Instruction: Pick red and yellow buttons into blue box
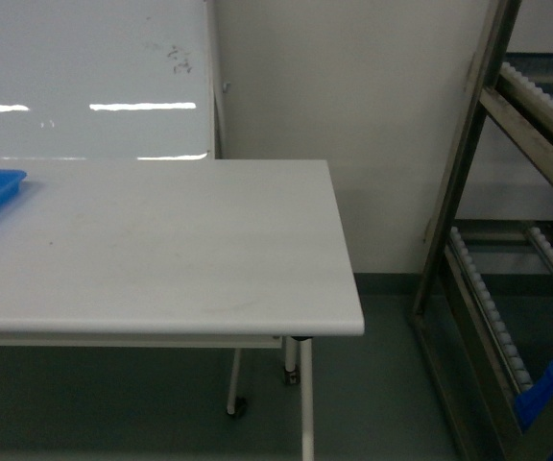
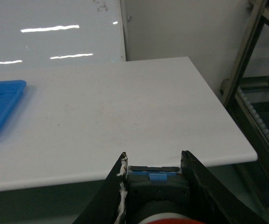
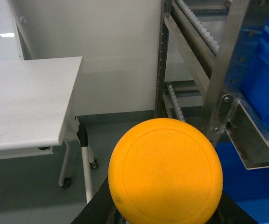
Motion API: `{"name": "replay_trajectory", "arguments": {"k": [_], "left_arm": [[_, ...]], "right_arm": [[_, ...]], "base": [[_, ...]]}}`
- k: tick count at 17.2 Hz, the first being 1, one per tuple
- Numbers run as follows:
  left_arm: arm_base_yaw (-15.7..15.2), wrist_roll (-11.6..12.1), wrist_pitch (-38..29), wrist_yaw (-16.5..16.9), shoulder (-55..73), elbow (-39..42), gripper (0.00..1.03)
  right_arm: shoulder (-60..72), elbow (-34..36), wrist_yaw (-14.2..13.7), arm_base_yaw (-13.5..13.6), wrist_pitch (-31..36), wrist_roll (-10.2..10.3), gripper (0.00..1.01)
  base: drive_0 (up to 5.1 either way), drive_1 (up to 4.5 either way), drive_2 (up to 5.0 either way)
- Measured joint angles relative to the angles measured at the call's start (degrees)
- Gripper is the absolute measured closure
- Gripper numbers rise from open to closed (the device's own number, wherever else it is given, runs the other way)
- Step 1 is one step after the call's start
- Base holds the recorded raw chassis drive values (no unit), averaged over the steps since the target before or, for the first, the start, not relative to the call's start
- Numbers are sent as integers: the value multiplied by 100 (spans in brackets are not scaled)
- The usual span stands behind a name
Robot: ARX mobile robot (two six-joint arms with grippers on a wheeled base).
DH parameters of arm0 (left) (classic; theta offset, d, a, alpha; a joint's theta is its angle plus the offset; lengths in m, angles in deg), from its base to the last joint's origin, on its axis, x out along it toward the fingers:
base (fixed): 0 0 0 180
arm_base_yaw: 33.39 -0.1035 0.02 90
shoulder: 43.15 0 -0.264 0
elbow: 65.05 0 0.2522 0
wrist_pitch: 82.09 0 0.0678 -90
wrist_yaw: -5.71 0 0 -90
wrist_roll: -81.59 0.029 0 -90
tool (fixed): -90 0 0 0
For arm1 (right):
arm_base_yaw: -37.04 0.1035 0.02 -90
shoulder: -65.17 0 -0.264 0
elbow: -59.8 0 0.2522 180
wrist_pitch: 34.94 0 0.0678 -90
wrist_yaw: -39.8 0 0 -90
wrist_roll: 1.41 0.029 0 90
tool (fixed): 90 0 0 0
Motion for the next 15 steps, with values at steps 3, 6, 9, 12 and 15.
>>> {"name": "replay_trajectory", "arguments": {"k": [3,6,9,12,15], "left_arm": [[0,0,7,4,7,0,75],[0,0,-2,4,2,0,75],[0,0,2,4,13,0,75],[0,0,7,4,-2,0,75],[-4,0,-2,2,2,0,75]], "right_arm": [[0,0,2,0,0,0,76],[0,0,2,0,0,0,76],[0,0,0,0,0,0,76],[0,0,2,0,0,0,76],[0,0,-4,0,0,0,76]], "base": [[474,-371,-108],[467,-379,-115],[472,-375,-109],[476,-365,-117],[444,-217,-217]]}}
